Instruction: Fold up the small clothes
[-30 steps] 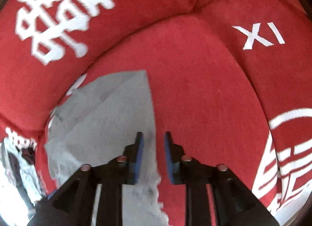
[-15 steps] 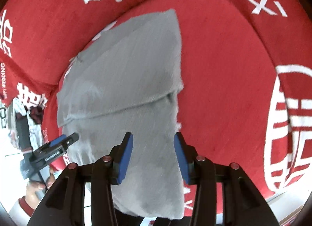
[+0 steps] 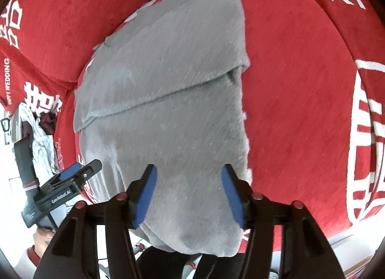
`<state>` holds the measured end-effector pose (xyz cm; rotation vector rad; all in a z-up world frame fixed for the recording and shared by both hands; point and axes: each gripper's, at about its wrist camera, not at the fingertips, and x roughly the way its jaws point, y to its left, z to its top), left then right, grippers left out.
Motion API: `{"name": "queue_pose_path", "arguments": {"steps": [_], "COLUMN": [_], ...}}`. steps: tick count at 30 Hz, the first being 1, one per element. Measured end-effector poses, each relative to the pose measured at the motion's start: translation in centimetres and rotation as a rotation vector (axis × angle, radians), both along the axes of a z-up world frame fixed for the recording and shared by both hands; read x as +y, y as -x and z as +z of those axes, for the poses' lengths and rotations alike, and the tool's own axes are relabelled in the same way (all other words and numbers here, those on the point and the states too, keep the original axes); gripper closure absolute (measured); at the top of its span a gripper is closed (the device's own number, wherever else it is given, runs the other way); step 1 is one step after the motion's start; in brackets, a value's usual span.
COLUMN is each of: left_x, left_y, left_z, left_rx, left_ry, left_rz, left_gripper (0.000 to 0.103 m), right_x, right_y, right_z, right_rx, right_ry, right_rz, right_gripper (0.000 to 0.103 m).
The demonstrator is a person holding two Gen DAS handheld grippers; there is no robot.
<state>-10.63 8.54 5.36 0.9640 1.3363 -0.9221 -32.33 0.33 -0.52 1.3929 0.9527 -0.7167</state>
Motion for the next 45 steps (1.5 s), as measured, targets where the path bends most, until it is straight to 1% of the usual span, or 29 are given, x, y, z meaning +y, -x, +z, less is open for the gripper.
{"name": "queue_pose_path", "arguments": {"steps": [3, 6, 8, 10, 12, 14, 19, 21, 24, 27, 28, 31, 34, 35, 36, 37, 38, 39, 40, 41, 43, 45], "left_x": [1.5, 3.5, 5.3, 7.3, 9.5, 11.8, 17.7, 19.5, 22.1, 22.9, 22.8, 22.0, 21.5, 21.5, 21.6, 21.6, 21.9, 22.0, 22.2, 22.4, 22.6, 22.4], "left_y": [-0.1, -1.3, -2.3, -3.2, -3.9, -4.7, -6.1, -6.1, -6.1, -6.6, -6.0, -5.7, -5.3, -5.3, -5.2, -5.4, -5.7, -5.7, -5.5, -5.1, -5.0, -5.0], "left_z": [-0.1, -0.6, -0.9, -1.0, -0.8, -0.7, -1.6, -2.3, -4.1, -5.7, -6.2, -7.3, -7.9, -8.0, -8.2, -8.5, -9.0, -8.8, -8.7, -8.5, -8.1, -7.1], "left_rx": [0.004, 0.029, 0.027, 0.057, 0.087, 0.107, 0.153, 0.175, 0.216, 0.261, 0.283, 0.317, 0.342, 0.351, 0.364, 0.381, 0.392, 0.408, 0.409, 0.413, 0.478, 0.502], "left_ry": [-0.007, -0.011, -0.019, -0.027, -0.02, -0.016, -0.025, -0.038, -0.061, -0.065, -0.059, -0.051, -0.052, -0.057, -0.063, -0.064, -0.058, -0.045, -0.04, -0.033, -0.015, -0.007], "left_rz": [0.011, 0.043, 0.057, 0.065, 0.079, 0.088, 0.107, 0.116, 0.146, 0.182, 0.193, 0.197, 0.197, 0.202, 0.211, 0.222, 0.233, 0.235, 0.229, 0.214, 0.206, 0.195], "left_gripper": [0.001, 0.001, 0.001, 0.001, 0.001, 0.001, 0.001, 0.001, 0.001, 0.001, 0.001, 0.001, 0.001, 0.003, 0.01, 0.012, 0.019, 0.03, 0.037, 0.056, 0.087, 0.087], "right_x": [1.3, 3.0, 4.2, 6.1, 8.1, 9.8, 14.7, 16.3, 17.7, 18.4, 18.6, 18.6, 18.5, 18.5, 18.5, 18.6, 18.8, 18.9, 19.0, 19.0, 19.2, 19.0], "right_y": [-0.5, -1.0, -1.3, -1.3, -1.1, -0.9, 0.4, 1.1, 1.9, 2.6, 2.8, 3.1, 3.1, 3.0, 3.0, 2.9, 2.9, 3.0, 3.2, 3.3, 3.8, 4.0], "right_z": [-0.1, -0.3, -0.5, -0.6, -1.0, -1.5, -3.8, -5.2, -6.7, -8.2, -8.7, -9.9, -10.8, -11.1, -11.2, -11.3, -11.3, -11.2, -11.1, -10.9, -10.1, -8.6], "right_rx": [-0.003, -0.001, -0.002, -0.012, -0.028, -0.025, 0.056, 0.092, 0.109, 0.097, 0.097, 0.097, 0.056, 0.038, 0.025, 0.011, -0.011, -0.022, -0.011, -0.015, -0.082, -0.159], "right_ry": [-0.006, -0.005, -0.005, -0.012, -0.028, -0.046, -0.089, -0.113, -0.127, -0.134, -0.129, -0.114, -0.117, -0.121, -0.126, -0.13, -0.133, -0.136, -0.139, -0.146, -0.17, -0.18], "right_rz": [0.013, 0.032, 0.039, 0.04, 0.051, 0.072, 0.133, 0.134, 0.116, 0.102, 0.104, 0.115, 0.093, 0.082, 0.075, 0.068, 0.059, 0.05, 0.046, 0.035, 0.0, -0.018], "right_gripper": [0.042, 0.042, 0.042, 0.042, 0.042, 0.042, 0.042, 0.042, 0.042, 0.042, 0.042, 0.042, 0.042, 0.042, 0.042, 0.042, 0.051, 0.074, 0.089, 0.095, 0.095, 0.096]}}
